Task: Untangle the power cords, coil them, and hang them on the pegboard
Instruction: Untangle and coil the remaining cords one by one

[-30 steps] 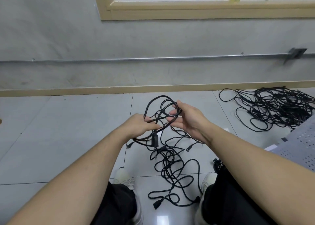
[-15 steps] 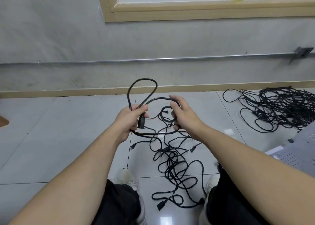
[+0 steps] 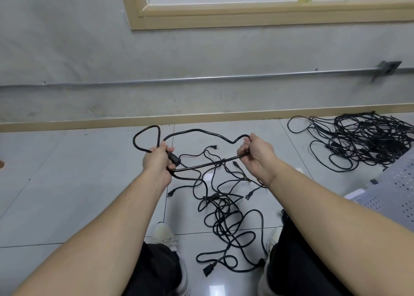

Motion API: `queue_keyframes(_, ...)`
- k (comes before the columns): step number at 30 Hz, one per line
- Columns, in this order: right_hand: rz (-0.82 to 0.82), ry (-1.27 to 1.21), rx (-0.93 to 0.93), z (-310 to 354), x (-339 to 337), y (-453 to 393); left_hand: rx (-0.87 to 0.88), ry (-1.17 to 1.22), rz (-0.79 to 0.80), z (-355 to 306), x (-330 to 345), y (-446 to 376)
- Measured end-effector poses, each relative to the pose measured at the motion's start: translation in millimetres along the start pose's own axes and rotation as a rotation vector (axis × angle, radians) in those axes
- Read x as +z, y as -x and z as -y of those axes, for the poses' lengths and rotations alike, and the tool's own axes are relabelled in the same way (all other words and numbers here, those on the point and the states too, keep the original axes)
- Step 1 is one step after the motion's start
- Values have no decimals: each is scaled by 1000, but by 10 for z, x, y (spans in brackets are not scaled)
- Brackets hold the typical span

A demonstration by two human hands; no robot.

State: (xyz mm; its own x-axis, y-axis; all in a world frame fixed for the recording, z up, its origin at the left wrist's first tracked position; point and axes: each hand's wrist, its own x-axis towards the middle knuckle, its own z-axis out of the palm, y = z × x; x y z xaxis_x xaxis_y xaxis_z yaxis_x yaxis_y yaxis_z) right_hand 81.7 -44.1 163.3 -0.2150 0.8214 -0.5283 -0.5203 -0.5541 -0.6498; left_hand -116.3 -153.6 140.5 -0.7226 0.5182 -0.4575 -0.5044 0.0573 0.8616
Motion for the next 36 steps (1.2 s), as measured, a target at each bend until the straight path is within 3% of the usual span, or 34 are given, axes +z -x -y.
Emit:
queue_keyframes(4,130,139,51,47,-24,17,-42,-41,69,-28,-59,-24)
queue_keyframes(8,216,673,35,28,-68,101,-81,-34,141,-144,-184,-81)
queue_keyframes(13,330,880,40,-243,73,88,-208,208,224,-316,-156,32)
queue_keyframes(17,629,1583,-189,-639,185,65,-308,311,204,-366,-234,15)
queue_keyframes(20,836,1842,-320,-1055,352,62,-340,379,191,-394,-317,-40)
queue_keyframes(23,902,1820,-276,-1377,392,60,-337,386,148,-421,-473,-180)
queue_keyframes(26,960,1845,-309,-1424,308,14,-287,376,7,-442,-738,-372)
queue_keyframes(28,932,1897,-256,-1357,221,-85,-243,356,-111,-446,-985,-540)
queue_keyframes(31,845,1765,-101,-1266,99,-227,-192,302,-225,-356,-1383,-776)
queue_keyframes(36,817,1684,-272,-1308,252,-155,-240,271,-254,-89,-1710,-837)
